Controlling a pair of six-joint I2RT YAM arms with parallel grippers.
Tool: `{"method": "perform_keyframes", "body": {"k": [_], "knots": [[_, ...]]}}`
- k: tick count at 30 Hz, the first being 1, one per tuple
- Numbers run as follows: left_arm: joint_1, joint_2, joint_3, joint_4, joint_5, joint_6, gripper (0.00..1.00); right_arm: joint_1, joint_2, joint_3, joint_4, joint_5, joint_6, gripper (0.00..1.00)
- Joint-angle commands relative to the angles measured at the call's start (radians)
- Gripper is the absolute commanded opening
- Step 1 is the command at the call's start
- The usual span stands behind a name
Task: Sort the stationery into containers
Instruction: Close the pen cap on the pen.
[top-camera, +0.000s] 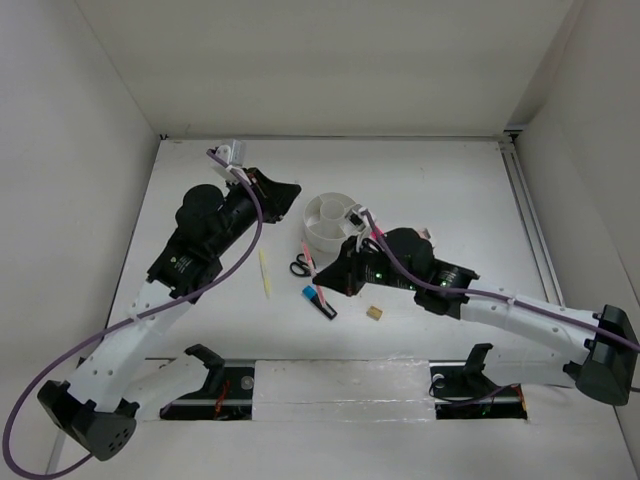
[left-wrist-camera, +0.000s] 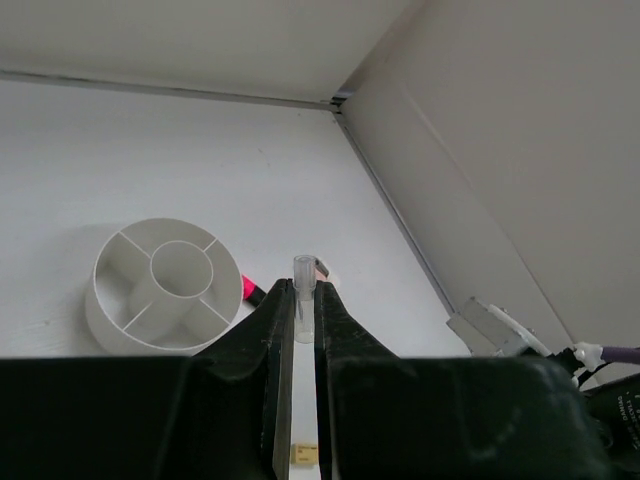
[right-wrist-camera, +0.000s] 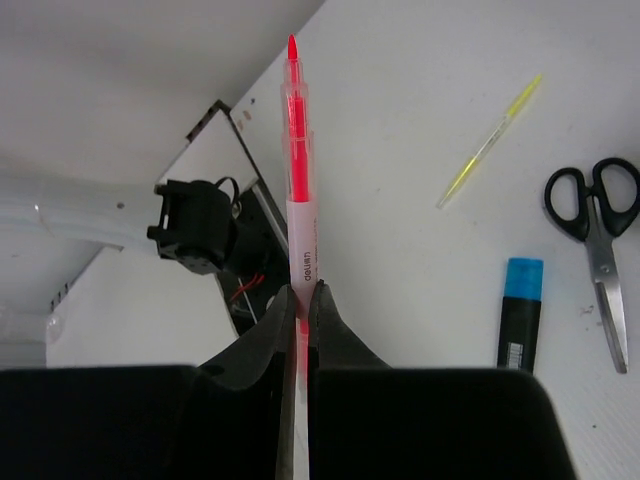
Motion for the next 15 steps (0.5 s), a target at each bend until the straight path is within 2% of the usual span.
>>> {"method": "perform_keyframes", "body": {"k": [1,15], "knots": [[0.001,-0.043,-0.019,0.118,0.038,0.016,0.0,0.012,-0.014,0.071,0.106,0.07,0.024,0.0],[0.001,-0.092,-0.082,0.179,0.048,-0.031,0.0,0.012,0.038,0.129,0.176,0.133,0.035,0.0]]}}
